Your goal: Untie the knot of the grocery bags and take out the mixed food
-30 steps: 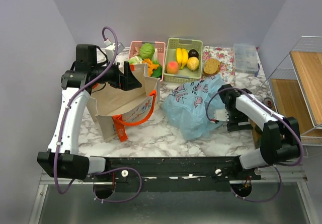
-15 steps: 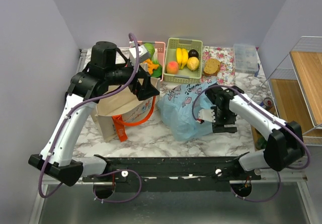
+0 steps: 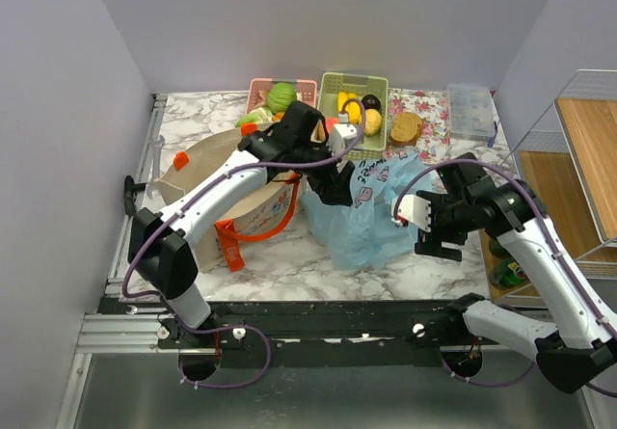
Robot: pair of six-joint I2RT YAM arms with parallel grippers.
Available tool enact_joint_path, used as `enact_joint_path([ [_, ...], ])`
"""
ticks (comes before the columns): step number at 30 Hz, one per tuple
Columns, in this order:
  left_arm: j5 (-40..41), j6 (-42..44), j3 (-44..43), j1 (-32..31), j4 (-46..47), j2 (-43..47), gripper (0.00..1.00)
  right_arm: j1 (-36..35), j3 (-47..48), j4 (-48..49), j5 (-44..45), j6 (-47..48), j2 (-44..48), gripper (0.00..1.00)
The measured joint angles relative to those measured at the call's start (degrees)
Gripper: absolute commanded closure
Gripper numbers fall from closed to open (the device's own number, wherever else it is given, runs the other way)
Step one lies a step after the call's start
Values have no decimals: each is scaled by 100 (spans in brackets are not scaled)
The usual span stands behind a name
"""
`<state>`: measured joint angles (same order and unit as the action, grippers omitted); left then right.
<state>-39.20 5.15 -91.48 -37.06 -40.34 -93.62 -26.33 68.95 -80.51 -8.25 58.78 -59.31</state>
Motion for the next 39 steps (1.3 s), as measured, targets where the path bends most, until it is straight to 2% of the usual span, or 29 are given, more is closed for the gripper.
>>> enact_joint_path([
  [4, 26, 127, 748, -304, 350, -101, 40, 0, 597, 138, -319, -706, 81, 15],
  [8, 177, 437, 1641, -706, 800, -96, 45, 0, 1307, 697, -385, -1851, 57, 16],
  [12, 389, 955, 2448, -1239, 1080, -59, 46, 0, 1888, 1462, -39, -2957, -136, 12],
  [16, 684, 1622, 3451, -1746, 1316, 380, 45, 0, 2116, 2116, 505, -3777, -431, 8],
  [22, 1191, 2417, 3960, -2194, 1344, 671, 43, 0, 1453, 2669, 621, -4325, -1003, 6],
  [28, 1460, 2756, 4133, -2218, 1403, 826, 37, 0, 94, 2944, -35, -4325, -1781, 6],
  [30, 1456, 2868, 4398, -2221, 1412, 1241, 35, 0, -409, 2981, -157, -4203, -1808, 12],
  [32, 1453, 2946, 4572, -2221, 1392, 1700, 32, 0, -833, 3025, -240, -3978, -1805, 30],
  [37, 1440, 2918, 4509, -2142, 1276, 2494, 17, 0, -1646, 3139, -463, -3388, -1880, 52],
  [39, 1392, 2785, 4350, -1998, 1150, 2684, 14, 0, -1812, 3178, -511, -3215, -1956, 66],
])
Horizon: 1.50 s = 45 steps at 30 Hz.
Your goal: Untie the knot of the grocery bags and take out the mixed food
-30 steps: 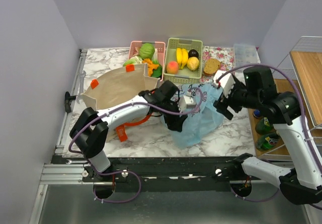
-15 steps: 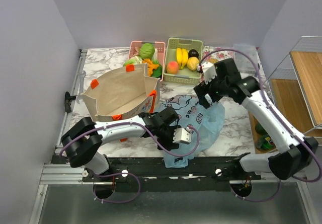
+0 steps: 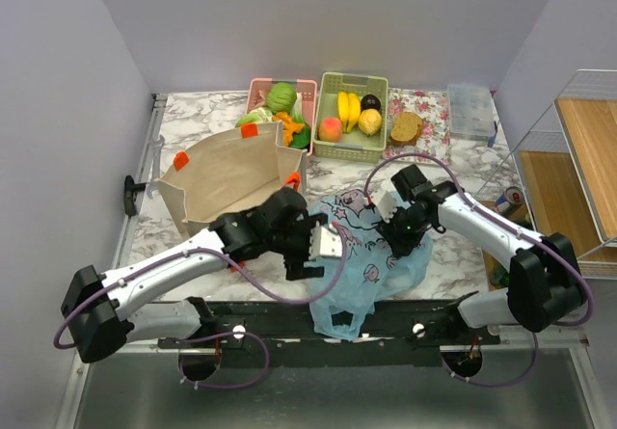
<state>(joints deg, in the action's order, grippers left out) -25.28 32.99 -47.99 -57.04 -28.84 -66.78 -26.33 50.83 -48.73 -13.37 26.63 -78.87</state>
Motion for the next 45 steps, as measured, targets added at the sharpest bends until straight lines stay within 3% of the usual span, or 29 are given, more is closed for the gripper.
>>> enact_joint_path([
  [3, -129, -470, -634, 638, -295, 210, 2, 0, -166, 87, -70, 205, -37, 99],
  [8, -205, -1128, -1698, 1582, -472, 605, 2, 0, -184, 245, -149, 157, 540, 99],
  [13, -452, -1211, -1633, 1576, -468, 938, 2, 0, -42, 741, -549, 50, 2422, 99],
  [16, -435, -1180, -1598, 1473, -374, 737, 1, 0, 407, 791, -890, 199, 2962, 99],
  [23, -254, -1213, -3023, 1097, -92, -411, 2, 0, 1746, 603, -1698, 616, 2837, 99],
  [31, -680, -1884, -3733, 273, 739, -442, 2, -216, 2887, 887, -2516, 354, 1873, 99],
  [32, -704, -1923, -3814, 275, 776, -459, 8, -343, 2942, 938, -2562, 339, 1768, 99],
  [33, -721, -1956, -3904, 282, 809, -483, 21, -511, 2983, 986, -2590, 334, 1683, 96],
  [36, -802, -2033, -4079, 321, 861, -507, 52, -1097, 3040, 1060, -2597, 376, 1554, 83],
  [40, -1025, -2173, -4028, 417, 894, -330, 93, -1338, 3034, 1084, -2610, 487, 1639, 64],
  [41, -1088, -2223, -3960, 474, 887, -247, 100, -1335, 3014, 1106, -2610, 501, 1696, 56],
  [43, -1266, -2315, -3823, 748, 839, -31, 100, -1335, 2955, 1128, -2583, 527, 1853, 32],
  [45, -1453, -2409, -3716, 1152, 647, 232, 100, -1338, 2868, 1141, -2435, 533, 2063, 19],
])
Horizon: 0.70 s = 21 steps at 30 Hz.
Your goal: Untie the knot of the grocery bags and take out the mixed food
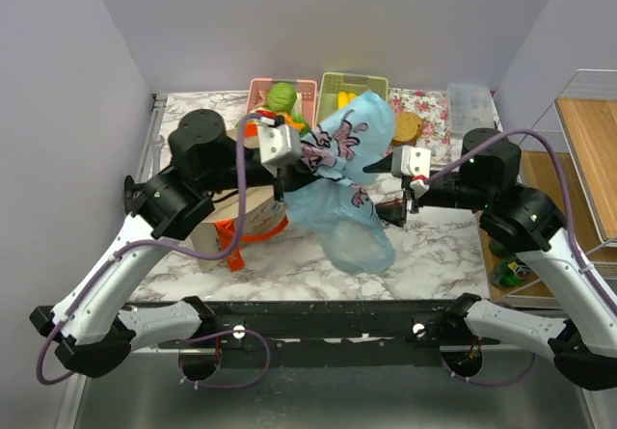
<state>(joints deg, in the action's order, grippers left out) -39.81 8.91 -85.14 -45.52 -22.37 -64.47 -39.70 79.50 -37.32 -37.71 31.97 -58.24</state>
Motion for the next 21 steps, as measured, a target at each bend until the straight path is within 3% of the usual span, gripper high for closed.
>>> enact_joint_path([
  [6, -92, -66, -205, 1137, -435, 514, 100, -9, -63, 251, 1412, -483, 280, 0],
  [14, 501, 229, -608, 3047, -450, 949, 100, -9, 92, 728, 2844, -1263, 127, 0],
  [17, 573, 1187, 140, 3456, -728, 1438, 100, -9, 90, 728, 3012, -1360, 131, 0],
  [21, 584, 2962, 1285, 3571, -1792, 1882, 100, -7, 66, 717, 3084, -1416, 188, 0],
])
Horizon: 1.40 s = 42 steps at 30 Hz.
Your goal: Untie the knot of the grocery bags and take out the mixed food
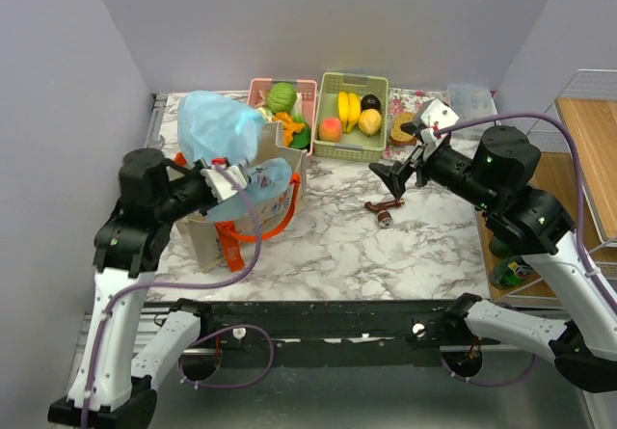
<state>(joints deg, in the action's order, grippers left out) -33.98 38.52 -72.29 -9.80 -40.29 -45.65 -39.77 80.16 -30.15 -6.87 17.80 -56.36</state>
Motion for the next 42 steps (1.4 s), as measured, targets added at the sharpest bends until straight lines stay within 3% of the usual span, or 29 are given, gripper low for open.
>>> enact_joint_path([
  [3, 188, 885, 573, 0, -931, -304, 100, -2, -2, -13, 4, 0, 28, 0],
  [7, 468, 1488, 385, 39, -2070, -1998, 100, -2, -2, -74, 2, 2, 26, 0],
  [11, 529, 1392, -439, 109, -2629, -3539, 100, -2, -2, -168, 0, 2, 0, 0],
  [14, 525, 1239, -835, 122, -2730, -4129, 100, -2, 4, -278, 0, 13, -17, 0],
  [20, 625, 1217, -470, 92, -2839, -4656, 100, -2, 4, -396, 0, 70, -20, 0],
  [21, 649, 1220, -402, 90, -2857, -4723, 91, -2, 4, -411, 0, 76, -20, 0],
  [22, 693, 1220, -256, 90, -2872, -4828, 75, -2, 4, -426, -2, 85, -20, 0],
  [24, 815, 1191, 57, 81, -2796, -4887, 53, -2, 4, -435, -2, 101, -20, 0],
  [27, 1036, 1051, 455, 79, -2603, -4774, 2, -2, 4, -437, -4, 129, -20, 0],
  [32, 1255, 708, 509, 72, -2409, -3742, 2, -2, 2, -439, -15, 179, -20, 0],
  [37, 1178, 542, -442, -17, -2483, -2704, 2, -2, -2, -435, -72, 238, -33, 0],
  [42, 997, 444, -1335, -111, -2723, -2365, 3, -2, -44, -426, -188, 315, -111, 0],
])
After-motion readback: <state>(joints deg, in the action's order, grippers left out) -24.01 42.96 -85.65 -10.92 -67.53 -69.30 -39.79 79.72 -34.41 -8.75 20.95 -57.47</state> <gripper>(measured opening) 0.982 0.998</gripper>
